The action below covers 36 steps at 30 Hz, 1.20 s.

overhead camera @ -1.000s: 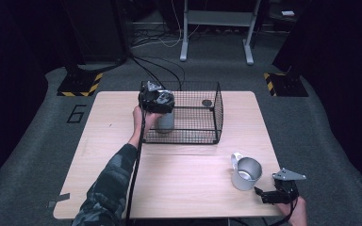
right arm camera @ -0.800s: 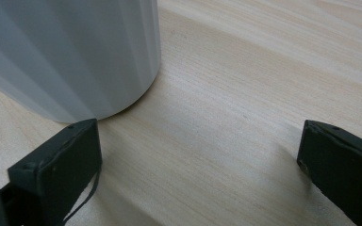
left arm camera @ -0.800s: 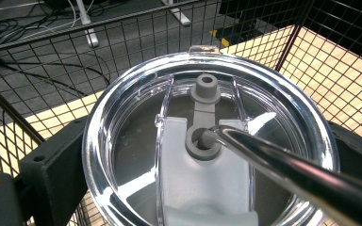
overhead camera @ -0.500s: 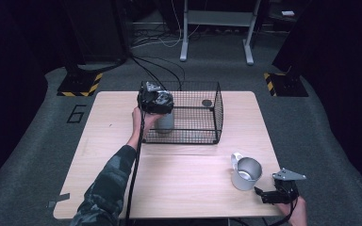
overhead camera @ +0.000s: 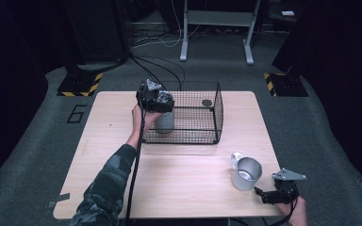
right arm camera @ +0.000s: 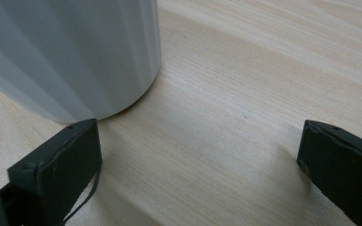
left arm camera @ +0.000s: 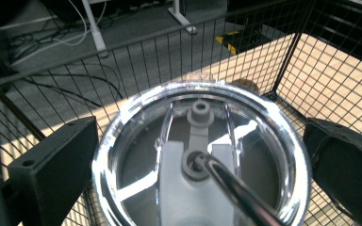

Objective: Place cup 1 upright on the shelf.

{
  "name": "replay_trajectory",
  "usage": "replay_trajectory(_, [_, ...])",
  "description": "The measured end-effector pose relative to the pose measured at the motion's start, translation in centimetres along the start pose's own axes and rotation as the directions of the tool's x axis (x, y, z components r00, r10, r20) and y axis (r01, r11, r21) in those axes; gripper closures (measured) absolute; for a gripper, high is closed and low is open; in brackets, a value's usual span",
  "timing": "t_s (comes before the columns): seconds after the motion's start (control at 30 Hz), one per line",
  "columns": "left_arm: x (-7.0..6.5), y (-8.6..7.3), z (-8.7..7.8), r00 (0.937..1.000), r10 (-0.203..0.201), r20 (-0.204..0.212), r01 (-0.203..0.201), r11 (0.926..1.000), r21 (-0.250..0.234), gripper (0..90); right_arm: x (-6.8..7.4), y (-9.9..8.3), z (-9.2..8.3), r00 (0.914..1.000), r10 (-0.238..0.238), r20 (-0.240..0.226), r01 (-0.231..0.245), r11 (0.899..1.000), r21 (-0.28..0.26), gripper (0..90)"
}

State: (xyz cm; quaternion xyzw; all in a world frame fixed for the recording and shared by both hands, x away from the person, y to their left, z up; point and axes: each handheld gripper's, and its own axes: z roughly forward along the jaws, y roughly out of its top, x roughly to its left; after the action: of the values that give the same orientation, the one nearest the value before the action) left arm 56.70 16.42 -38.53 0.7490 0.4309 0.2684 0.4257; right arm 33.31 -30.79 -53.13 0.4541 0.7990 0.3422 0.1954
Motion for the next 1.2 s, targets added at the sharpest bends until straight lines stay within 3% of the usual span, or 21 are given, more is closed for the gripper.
replay_trajectory(0.1, [-0.1,0.5,-0.5,0.9999,0.013,0.0,-0.013,0.9998,-0.016,0.0,0.0,0.0,0.0,1.0,-0.001,0.0,0.001,1.0,0.0,0.0])
replay_trajectory(0.33, [-0.6,1.4,-2.4,0.9951,0.091,-0.038,-0.093,0.9945,-0.048,0.0,0.0,0.0,0.0,1.0,-0.001,0.0,0.001,1.0,-0.001,0.0])
replay_trajectory(0.67, [-0.4,2.4,-5.4,0.9961,0.083,0.032,-0.08,0.9945,-0.067,0.0,0.0,0.0,0.0,1.0,0.002,0.0,-0.002,1.0,0.001,0.1])
replay_trajectory(0.9, [-0.7,1.8,-7.8,0.9918,0.107,0.069,-0.103,0.9926,-0.064,0.0,0.0,0.0,0.0,1.0,0.001,0.0,-0.001,1.0,0.0,0.0])
replay_trajectory(1.2, [-0.7,-0.4,-10.5,0.9867,0.141,0.08,-0.137,0.9889,-0.058,0.0,0.0,0.0,0.0,1.0,0.004,0.002,-0.004,1.0,0.001,0.0])
